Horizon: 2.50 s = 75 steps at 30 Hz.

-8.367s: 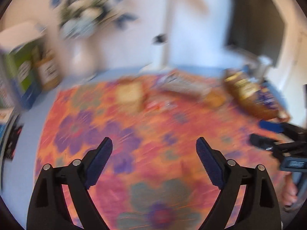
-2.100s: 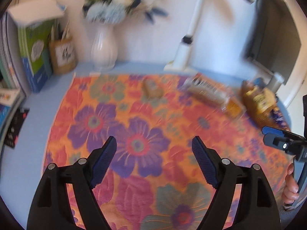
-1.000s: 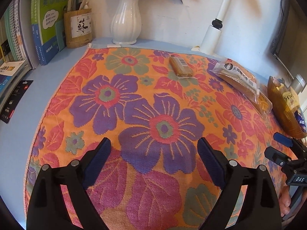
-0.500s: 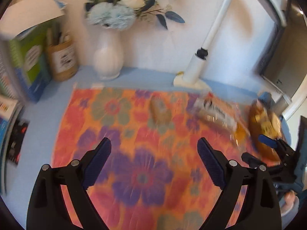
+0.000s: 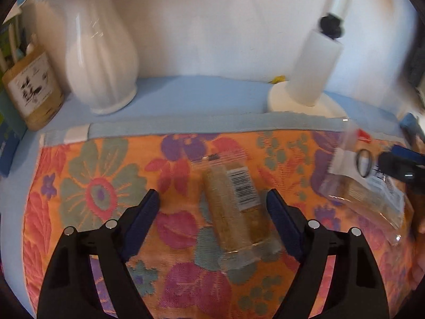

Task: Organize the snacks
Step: 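Grasp the barcode snack bar with the left tool while the right grasps the toast bread bag, then carry both packs over the amber bowl and open both tools to drop them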

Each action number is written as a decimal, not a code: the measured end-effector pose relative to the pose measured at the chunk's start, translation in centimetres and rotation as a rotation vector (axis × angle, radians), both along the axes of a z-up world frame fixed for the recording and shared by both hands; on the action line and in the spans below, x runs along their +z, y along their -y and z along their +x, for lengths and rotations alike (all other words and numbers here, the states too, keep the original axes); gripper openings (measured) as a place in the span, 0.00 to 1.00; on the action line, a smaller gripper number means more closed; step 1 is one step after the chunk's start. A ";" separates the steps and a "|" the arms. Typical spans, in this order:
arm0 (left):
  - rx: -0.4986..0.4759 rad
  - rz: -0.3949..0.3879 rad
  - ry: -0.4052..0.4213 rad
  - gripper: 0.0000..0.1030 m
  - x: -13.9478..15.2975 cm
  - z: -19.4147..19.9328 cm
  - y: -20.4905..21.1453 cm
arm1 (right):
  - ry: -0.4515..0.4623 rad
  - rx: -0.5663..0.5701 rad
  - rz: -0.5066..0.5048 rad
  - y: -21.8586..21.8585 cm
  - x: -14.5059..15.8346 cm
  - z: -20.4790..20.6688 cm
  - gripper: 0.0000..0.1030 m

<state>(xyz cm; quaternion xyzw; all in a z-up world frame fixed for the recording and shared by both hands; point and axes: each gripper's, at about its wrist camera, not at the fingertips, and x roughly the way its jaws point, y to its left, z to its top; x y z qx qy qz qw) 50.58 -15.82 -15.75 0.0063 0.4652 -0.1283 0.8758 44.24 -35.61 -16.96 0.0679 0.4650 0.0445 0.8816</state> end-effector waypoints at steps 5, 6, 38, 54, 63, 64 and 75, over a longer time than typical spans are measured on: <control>-0.016 -0.031 -0.007 0.75 0.0 -0.3 -0.3 | -0.050 0.102 0.006 -2.4 0.1 -2.1 0.89; -0.016 -0.038 -0.008 0.74 0.0 -0.3 -0.4 | -0.052 0.113 -0.001 -2.8 0.1 -2.5 0.89; -0.266 0.006 0.022 0.32 2.5 -7.1 4.3 | 0.032 0.010 -0.115 -3.8 -0.4 -21.0 0.74; -0.416 -0.004 -0.023 0.33 2.1 -22.5 5.3 | -0.027 -0.134 -0.025 -1.2 -2.7 -29.6 0.77; -0.391 0.056 -0.025 0.39 0.8 -24.0 5.0 | -0.063 -0.119 -0.033 -0.8 -3.5 -29.4 0.95; -0.386 0.055 -0.026 0.39 0.8 -23.9 5.1 | -0.067 -0.112 -0.035 -1.0 -3.7 -29.4 0.93; -0.425 0.018 0.054 0.33 3.4 -25.1 7.0 | 0.065 -0.087 -0.049 -1.8 -0.4 -31.2 0.74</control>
